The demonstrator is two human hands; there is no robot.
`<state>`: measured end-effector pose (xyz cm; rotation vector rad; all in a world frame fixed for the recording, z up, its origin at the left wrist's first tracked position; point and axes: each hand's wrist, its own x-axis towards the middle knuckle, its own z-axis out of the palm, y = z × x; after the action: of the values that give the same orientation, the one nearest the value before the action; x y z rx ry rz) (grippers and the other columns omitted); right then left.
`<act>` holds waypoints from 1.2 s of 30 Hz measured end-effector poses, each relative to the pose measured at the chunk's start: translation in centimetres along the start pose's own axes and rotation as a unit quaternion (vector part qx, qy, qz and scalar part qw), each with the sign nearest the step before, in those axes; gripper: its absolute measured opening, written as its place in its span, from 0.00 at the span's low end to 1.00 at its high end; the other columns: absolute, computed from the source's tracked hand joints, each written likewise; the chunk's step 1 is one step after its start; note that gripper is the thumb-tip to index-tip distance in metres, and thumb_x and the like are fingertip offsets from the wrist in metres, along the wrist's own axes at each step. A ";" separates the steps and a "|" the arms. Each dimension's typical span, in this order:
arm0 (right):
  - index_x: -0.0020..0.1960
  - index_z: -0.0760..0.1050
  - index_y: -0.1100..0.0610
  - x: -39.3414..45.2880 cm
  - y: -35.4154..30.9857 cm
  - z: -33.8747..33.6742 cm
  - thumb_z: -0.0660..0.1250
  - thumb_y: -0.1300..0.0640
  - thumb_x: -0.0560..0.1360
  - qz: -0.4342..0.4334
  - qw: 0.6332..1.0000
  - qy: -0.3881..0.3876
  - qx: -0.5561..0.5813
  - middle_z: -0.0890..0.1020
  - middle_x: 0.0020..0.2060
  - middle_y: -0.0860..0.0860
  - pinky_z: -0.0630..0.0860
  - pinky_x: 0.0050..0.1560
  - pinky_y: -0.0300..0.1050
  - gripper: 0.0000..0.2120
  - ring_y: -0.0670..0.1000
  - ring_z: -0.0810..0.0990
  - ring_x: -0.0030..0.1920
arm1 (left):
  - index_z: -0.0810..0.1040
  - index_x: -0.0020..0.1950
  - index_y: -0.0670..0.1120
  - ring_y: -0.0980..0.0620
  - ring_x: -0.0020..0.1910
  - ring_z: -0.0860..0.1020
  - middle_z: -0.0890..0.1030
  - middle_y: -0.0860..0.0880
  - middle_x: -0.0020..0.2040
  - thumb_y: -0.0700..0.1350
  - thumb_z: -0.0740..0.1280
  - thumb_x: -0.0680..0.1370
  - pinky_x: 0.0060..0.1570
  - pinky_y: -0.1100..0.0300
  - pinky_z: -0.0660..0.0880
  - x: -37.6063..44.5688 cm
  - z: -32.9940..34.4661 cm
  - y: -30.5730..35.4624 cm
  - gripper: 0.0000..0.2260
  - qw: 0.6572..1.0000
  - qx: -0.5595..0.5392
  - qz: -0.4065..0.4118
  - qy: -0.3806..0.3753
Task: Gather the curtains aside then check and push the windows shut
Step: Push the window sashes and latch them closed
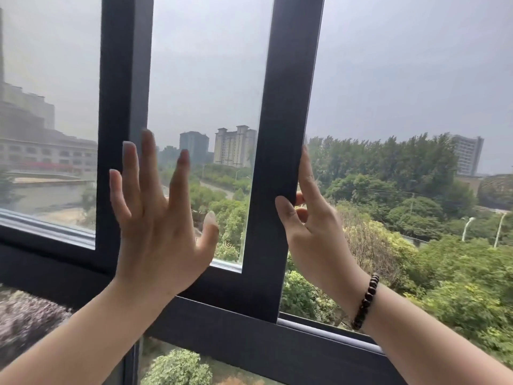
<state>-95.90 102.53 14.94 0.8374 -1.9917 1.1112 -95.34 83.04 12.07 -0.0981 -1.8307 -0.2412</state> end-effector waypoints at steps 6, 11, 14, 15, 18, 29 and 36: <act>0.74 0.42 0.31 1.1 -0.1 2.9 0.60 0.56 0.80 0.007 1.000 -0.003 0.009 0.71 0.70 0.49 0.68 0.54 0.49 0.35 0.47 0.65 0.53 | 0.46 0.79 0.44 0.39 0.77 0.42 0.43 0.39 0.79 0.55 0.59 0.74 0.72 0.38 0.44 2.8 0.0 -5.4 0.38 0.999 0.030 -0.002 -0.017; 0.74 0.43 0.32 1.7 -0.7 4.6 0.60 0.56 0.80 0.009 1.000 -0.001 0.001 0.71 0.70 0.51 0.68 0.49 0.39 0.35 0.44 0.68 0.50 | 0.45 0.79 0.41 0.43 0.78 0.44 0.46 0.40 0.79 0.53 0.57 0.78 0.74 0.40 0.47 3.3 1.2 -9.2 0.35 0.998 -0.054 0.038 -0.009; 0.73 0.42 0.31 1.8 -1.2 5.2 0.58 0.57 0.81 0.020 1.000 -0.012 0.008 0.69 0.70 0.39 0.75 0.31 0.39 0.35 0.50 0.77 0.38 | 0.47 0.78 0.39 0.45 0.78 0.44 0.46 0.40 0.79 0.48 0.59 0.78 0.75 0.41 0.48 3.2 1.8 -10.4 0.33 0.992 -0.108 0.064 0.007; 0.73 0.41 0.32 1.8 -1.5 5.4 0.58 0.57 0.81 0.025 0.999 -0.019 0.010 0.69 0.66 0.28 0.77 0.39 0.45 0.34 0.57 0.76 0.47 | 0.48 0.78 0.39 0.46 0.78 0.44 0.47 0.41 0.79 0.46 0.59 0.78 0.74 0.40 0.49 3.2 2.0 -10.7 0.33 0.990 -0.123 0.065 0.012; 0.72 0.41 0.30 1.9 -1.9 6.4 0.57 0.56 0.81 0.031 0.999 -0.024 0.017 0.62 0.55 0.15 0.71 0.54 0.39 0.34 0.56 0.63 0.60 | 0.50 0.78 0.39 0.46 0.78 0.45 0.48 0.41 0.79 0.41 0.60 0.77 0.73 0.38 0.50 3.1 2.3 -10.9 0.32 0.984 -0.159 0.069 0.029; 0.71 0.42 0.26 3.7 -2.1 9.0 0.47 0.22 0.67 0.027 0.993 -0.069 0.092 0.58 0.76 0.39 0.63 0.69 0.67 0.34 0.54 0.60 0.75 | 0.51 0.78 0.40 0.49 0.78 0.44 0.48 0.43 0.79 0.41 0.60 0.73 0.74 0.38 0.48 3.0 2.8 -11.4 0.35 0.978 -0.190 0.077 0.036; 0.71 0.44 0.26 4.5 -3.0 11.0 0.47 0.22 0.64 0.039 0.976 -0.127 0.170 0.58 0.76 0.38 0.81 0.50 0.49 0.36 0.49 0.72 0.68 | 0.48 0.78 0.39 0.45 0.78 0.43 0.46 0.42 0.79 0.47 0.61 0.71 0.74 0.39 0.48 2.9 2.7 -11.4 0.39 0.986 -0.142 0.085 0.012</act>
<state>-98.82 90.63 15.64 1.1333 -2.0853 1.4828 -100.87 72.32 12.87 -0.4465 -1.7428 -0.3812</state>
